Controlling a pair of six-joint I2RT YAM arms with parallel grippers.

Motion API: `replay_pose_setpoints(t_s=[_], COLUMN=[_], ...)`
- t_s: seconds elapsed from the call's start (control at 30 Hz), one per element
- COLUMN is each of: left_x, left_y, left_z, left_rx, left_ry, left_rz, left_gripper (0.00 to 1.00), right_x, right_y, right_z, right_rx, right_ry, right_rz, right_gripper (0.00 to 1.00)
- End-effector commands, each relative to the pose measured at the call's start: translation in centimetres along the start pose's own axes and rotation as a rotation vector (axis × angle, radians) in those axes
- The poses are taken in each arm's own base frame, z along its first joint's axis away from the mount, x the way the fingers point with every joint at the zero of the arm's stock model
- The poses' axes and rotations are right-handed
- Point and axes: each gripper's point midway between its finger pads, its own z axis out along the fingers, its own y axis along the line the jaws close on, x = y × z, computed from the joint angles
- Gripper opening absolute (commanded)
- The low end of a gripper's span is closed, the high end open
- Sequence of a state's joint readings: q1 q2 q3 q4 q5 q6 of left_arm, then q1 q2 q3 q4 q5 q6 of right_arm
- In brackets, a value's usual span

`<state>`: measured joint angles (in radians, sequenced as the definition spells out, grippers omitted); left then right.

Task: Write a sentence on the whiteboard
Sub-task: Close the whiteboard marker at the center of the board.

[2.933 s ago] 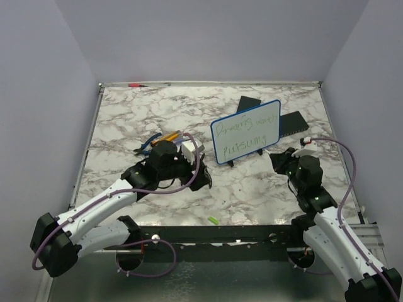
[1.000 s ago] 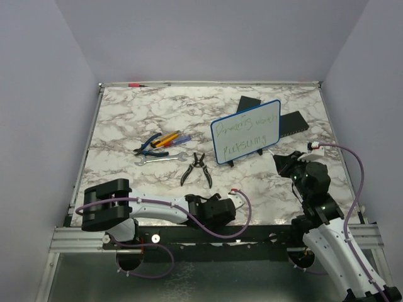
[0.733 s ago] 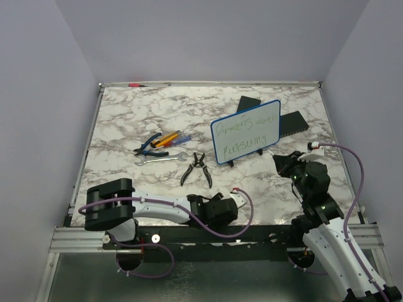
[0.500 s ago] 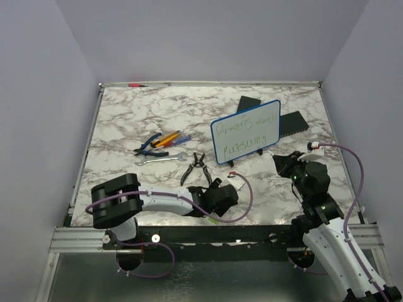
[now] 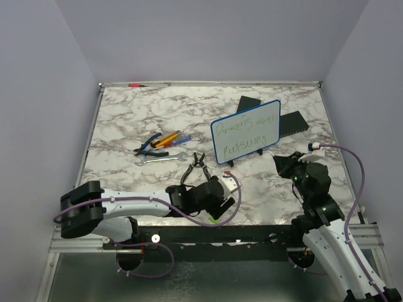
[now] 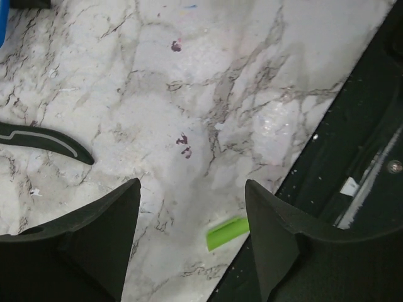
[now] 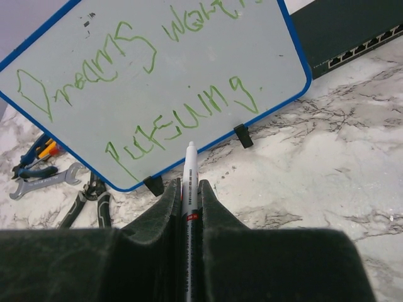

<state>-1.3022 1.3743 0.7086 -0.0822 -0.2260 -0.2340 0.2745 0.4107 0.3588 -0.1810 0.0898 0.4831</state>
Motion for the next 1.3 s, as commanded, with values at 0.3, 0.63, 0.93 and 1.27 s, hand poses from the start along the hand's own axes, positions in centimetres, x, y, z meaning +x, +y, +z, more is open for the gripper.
replay_pose_setpoints(t_s=[0.3,0.63,0.93,1.27], left_x=[3.9,5.6,6.3,6.2], left_y=[-2.5,-2.6,-2.3,-1.1], left_z=[-2.1,-1.3,-1.1,-0.5], left_rx=[0.178,0.112,0.058,-0.051], left_ry=[0.224,0.32,0.345,0.326], left_rz=[0.051,0.058,0.063,0.099], left_gripper=[0.68,0.68,0.68,0.64], right_x=[-1.3,-1.4,-1.5,-1.5], right_y=[0.7,0.5,0.3,0.3], right_z=[-0.8,-1.0,-1.1,-1.0], right_rx=[-0.014,-0.007,0.0,0.002], right_ry=[-0.015,-0.028,-0.034,-0.034], right_rz=[0.008,0.004,0.002,0.003], right_gripper=[0.01,0.01,0.01,0.01])
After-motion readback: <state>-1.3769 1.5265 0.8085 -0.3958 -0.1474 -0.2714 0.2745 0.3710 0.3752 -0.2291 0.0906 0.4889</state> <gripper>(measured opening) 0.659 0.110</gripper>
